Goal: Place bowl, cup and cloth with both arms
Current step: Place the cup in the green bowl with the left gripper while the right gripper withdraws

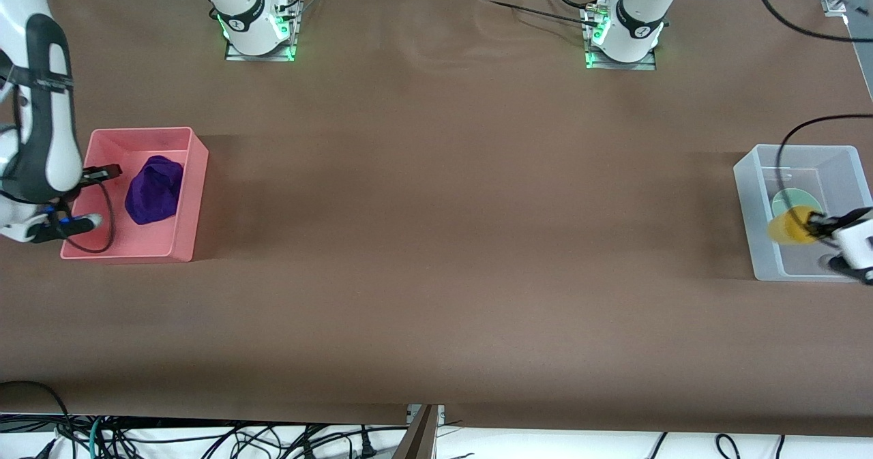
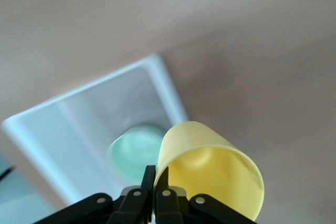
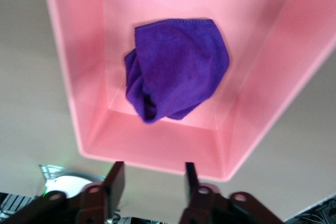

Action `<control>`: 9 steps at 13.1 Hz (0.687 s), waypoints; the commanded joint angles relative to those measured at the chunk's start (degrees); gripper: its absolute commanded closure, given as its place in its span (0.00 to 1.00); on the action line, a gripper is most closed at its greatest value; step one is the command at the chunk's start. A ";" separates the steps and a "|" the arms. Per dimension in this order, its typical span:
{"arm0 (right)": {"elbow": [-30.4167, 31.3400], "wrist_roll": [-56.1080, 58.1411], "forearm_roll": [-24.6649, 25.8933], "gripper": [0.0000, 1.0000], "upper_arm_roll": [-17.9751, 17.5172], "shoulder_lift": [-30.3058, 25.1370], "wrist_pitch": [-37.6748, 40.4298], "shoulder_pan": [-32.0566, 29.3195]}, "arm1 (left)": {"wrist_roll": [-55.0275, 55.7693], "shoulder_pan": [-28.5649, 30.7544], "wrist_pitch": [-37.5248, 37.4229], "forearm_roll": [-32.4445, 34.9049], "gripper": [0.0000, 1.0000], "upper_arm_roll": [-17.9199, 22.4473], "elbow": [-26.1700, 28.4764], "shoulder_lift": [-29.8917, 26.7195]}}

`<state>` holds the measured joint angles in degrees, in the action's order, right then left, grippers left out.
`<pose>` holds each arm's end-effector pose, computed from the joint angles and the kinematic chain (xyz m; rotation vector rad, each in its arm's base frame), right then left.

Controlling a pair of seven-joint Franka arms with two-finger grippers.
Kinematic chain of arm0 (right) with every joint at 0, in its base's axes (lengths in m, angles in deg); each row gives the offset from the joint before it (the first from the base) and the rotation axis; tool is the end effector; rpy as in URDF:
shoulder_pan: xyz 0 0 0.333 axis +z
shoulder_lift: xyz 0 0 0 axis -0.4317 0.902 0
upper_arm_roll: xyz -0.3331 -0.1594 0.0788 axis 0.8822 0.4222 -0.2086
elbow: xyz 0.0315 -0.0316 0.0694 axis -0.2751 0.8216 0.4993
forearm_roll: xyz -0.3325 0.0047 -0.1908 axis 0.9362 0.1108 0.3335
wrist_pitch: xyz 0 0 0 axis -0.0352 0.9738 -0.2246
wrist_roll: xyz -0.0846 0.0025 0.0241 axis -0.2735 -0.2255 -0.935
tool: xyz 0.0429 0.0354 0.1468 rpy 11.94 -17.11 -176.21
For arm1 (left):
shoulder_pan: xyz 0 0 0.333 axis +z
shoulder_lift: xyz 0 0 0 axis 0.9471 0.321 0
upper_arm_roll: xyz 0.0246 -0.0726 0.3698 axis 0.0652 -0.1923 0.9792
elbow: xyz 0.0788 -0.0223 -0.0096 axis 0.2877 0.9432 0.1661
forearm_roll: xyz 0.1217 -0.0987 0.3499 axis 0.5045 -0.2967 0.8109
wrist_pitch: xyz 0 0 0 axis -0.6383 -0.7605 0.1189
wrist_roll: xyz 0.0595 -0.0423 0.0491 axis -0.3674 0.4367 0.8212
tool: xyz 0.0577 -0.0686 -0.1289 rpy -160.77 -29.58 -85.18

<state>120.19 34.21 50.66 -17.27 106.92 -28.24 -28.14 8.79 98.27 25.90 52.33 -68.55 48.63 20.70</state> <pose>0.6060 -0.1638 0.3851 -2.9890 -0.3492 0.8648 0.6610 0.2547 0.4040 -2.8705 0.6032 0.4640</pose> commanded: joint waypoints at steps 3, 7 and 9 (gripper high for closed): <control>-11.99 0.01 -4.89 0.00 -5.84 -7.66 12.96 1.08 | -6.10 8.94 2.29 2.78 1.00 -0.14 3.02 3.96; -11.55 -20.05 -4.80 0.00 -15.08 -14.35 13.32 1.34 | -6.28 9.57 5.99 0.60 0.38 -0.32 3.03 7.04; -11.37 -23.10 -4.37 0.00 -15.54 -14.89 12.97 1.34 | -6.71 9.66 5.81 -0.48 0.00 -0.23 2.94 6.96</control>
<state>107.61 13.91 46.31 -32.48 92.74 -15.04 -25.93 3.01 108.03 31.99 53.21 -68.71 51.90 28.46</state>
